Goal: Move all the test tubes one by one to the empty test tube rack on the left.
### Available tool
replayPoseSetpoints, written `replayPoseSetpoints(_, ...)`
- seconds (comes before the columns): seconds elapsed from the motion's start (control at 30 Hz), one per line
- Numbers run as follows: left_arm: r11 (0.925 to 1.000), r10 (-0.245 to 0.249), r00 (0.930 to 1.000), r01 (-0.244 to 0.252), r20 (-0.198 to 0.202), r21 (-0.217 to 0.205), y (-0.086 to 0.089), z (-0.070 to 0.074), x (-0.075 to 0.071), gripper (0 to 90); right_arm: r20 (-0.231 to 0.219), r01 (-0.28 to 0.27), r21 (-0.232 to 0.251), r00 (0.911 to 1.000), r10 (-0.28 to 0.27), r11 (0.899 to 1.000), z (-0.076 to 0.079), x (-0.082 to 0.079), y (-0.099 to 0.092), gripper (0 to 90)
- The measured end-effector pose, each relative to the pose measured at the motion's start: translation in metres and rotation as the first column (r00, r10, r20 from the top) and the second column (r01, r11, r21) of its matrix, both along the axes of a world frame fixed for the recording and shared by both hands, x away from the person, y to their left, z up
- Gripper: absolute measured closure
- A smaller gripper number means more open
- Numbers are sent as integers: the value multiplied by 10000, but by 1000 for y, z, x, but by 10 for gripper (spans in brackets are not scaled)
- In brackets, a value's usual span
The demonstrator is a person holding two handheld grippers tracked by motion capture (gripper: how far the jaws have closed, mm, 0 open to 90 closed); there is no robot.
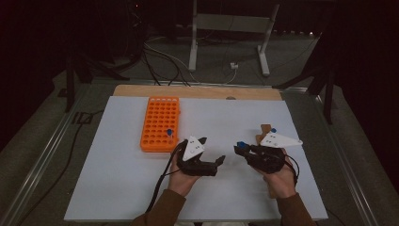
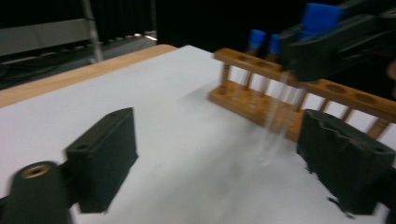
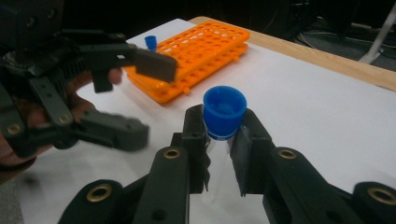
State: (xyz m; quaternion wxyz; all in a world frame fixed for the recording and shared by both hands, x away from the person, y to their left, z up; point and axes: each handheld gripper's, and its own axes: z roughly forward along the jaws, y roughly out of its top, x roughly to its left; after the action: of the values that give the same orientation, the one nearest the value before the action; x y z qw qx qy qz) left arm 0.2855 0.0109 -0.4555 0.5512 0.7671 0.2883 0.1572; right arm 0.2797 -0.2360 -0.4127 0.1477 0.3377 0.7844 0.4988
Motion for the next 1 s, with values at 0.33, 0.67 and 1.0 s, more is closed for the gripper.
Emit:
replayPoseSetpoints(0.33,9981,-594,9982,594,-4,185,-22,-6,-4,392,-75,-318,-112,9995,317,9994,-3,-1,10,766)
replayPoseSetpoints(0.67,9931,-1149,9931,1143,220,269,-26,-7,-7,723,-136,-506,-164,9986,503,9986,-6,-2,16,766)
replayPoseSetpoints(1.0,9921,-1187,9925,1174,284,434,-26,-8,-7,782,-282,-647,143,9975,651,9978,-7,0,12,695)
